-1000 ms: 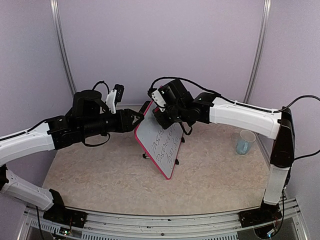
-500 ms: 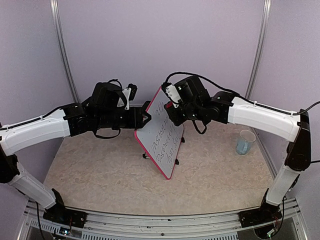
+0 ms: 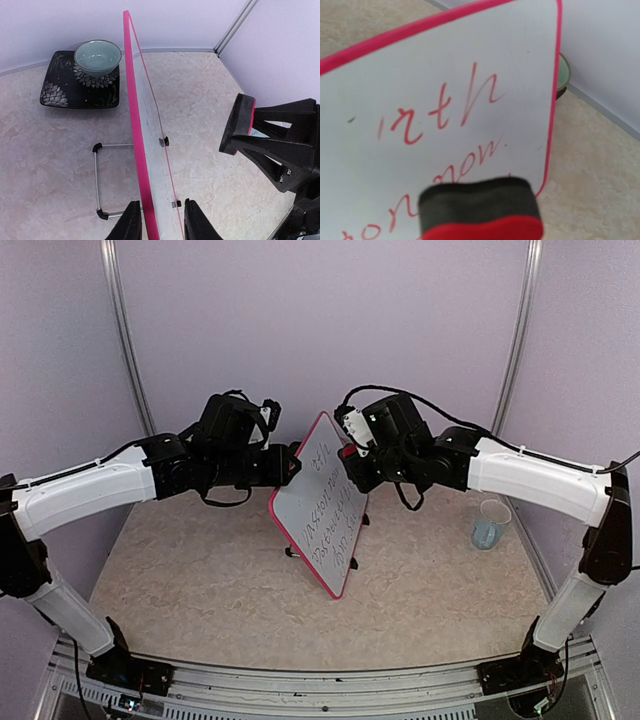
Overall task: Erase the whiteboard
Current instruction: Erase the whiteboard at the center of the board.
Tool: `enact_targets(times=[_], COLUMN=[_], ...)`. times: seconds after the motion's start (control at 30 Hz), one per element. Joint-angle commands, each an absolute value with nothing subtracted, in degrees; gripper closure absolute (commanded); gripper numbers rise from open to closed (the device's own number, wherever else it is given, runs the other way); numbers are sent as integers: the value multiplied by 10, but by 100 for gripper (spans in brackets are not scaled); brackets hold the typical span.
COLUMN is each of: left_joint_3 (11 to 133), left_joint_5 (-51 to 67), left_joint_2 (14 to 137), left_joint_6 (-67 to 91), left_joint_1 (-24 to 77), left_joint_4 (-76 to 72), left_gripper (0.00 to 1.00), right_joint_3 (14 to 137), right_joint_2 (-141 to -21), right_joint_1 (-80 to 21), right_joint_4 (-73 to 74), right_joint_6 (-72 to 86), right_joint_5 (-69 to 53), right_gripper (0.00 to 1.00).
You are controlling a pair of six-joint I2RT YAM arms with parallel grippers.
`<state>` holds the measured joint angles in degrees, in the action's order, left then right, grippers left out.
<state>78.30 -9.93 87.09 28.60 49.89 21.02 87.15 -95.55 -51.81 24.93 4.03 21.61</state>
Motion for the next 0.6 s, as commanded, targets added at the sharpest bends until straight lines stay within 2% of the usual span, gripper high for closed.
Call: enact_targets(times=[0.0,0.17,0.3,0.47,0.57], left_joint_3=[810,834,844,851,856], left_joint_5=[-121,-119,-120,-122,-118], left_joint_2=[888,911,919,918,919], left_joint_6=[277,273,271,270,266], left_joint_1=[495,495,494,492,490], left_joint_4=[234,258,266,272,280], left_gripper=[74,80,91,100,100], right_joint_3=[861,859,858,859,861], right_joint_2=[-923,-918,-916,-919,-919], right_joint_1=[-510,-508,-509,-508,-509], right_joint_4=[231,228,225,224,223], right_joint_6=[44,43,43,41,40], right_joint_5=[212,209,206,199,193], right_gripper=[70,70,70,70,70])
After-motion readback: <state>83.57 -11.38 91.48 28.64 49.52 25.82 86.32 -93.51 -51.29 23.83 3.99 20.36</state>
